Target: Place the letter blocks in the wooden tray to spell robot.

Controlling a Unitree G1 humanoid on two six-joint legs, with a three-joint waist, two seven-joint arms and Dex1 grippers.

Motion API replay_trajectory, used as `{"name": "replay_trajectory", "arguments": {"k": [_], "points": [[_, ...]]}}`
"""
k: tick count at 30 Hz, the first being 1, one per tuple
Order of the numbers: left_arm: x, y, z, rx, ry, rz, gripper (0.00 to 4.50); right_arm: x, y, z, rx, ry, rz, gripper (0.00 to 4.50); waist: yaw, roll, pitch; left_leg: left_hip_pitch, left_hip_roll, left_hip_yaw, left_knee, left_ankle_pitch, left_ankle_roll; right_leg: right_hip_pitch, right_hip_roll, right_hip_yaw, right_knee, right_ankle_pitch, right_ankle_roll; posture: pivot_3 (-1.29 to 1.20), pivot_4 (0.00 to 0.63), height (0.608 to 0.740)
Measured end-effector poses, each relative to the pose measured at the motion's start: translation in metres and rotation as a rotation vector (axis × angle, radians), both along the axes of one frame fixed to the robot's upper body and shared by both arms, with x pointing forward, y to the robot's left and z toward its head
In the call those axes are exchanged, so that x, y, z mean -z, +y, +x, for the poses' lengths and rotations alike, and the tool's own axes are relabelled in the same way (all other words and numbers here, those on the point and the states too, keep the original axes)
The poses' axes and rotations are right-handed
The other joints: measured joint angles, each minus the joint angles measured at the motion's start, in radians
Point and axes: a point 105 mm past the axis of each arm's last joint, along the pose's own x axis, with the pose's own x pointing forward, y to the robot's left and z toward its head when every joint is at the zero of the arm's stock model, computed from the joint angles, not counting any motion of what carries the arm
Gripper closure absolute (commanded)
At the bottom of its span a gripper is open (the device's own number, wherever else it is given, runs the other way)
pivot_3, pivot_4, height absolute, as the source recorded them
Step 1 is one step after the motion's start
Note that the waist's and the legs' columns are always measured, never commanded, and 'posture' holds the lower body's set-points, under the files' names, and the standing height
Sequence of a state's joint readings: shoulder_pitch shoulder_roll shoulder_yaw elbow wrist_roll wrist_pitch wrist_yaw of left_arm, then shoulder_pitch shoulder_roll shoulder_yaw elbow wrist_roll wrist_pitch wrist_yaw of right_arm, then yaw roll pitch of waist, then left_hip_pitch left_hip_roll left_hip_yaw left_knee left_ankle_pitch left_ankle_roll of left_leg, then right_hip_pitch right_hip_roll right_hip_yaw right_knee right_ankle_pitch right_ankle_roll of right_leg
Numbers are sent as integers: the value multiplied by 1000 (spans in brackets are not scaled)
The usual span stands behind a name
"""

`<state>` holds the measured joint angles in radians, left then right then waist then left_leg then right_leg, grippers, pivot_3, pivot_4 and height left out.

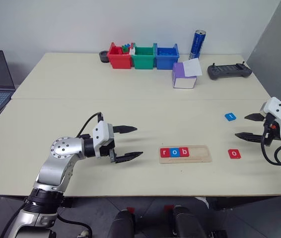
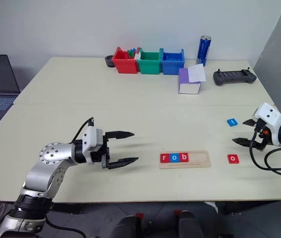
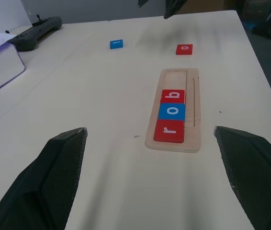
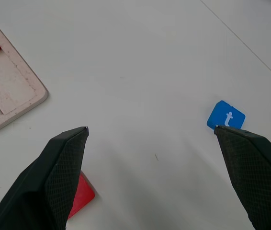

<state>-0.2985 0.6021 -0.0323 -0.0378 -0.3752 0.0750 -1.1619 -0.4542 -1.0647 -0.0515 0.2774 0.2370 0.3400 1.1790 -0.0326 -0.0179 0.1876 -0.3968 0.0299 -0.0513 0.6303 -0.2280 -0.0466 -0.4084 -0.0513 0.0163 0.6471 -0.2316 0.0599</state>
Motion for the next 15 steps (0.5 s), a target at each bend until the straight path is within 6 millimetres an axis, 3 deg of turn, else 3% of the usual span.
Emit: {"name": "replay_trajectory", "arguments": {"k": [15], "points": [[8,5,1,-16,30,-5,0,0,5,-13,-64,92,81,29,2,0,0,0,0,0,0,0,0,0,0,0,0,0,0,0,150,740]]}}
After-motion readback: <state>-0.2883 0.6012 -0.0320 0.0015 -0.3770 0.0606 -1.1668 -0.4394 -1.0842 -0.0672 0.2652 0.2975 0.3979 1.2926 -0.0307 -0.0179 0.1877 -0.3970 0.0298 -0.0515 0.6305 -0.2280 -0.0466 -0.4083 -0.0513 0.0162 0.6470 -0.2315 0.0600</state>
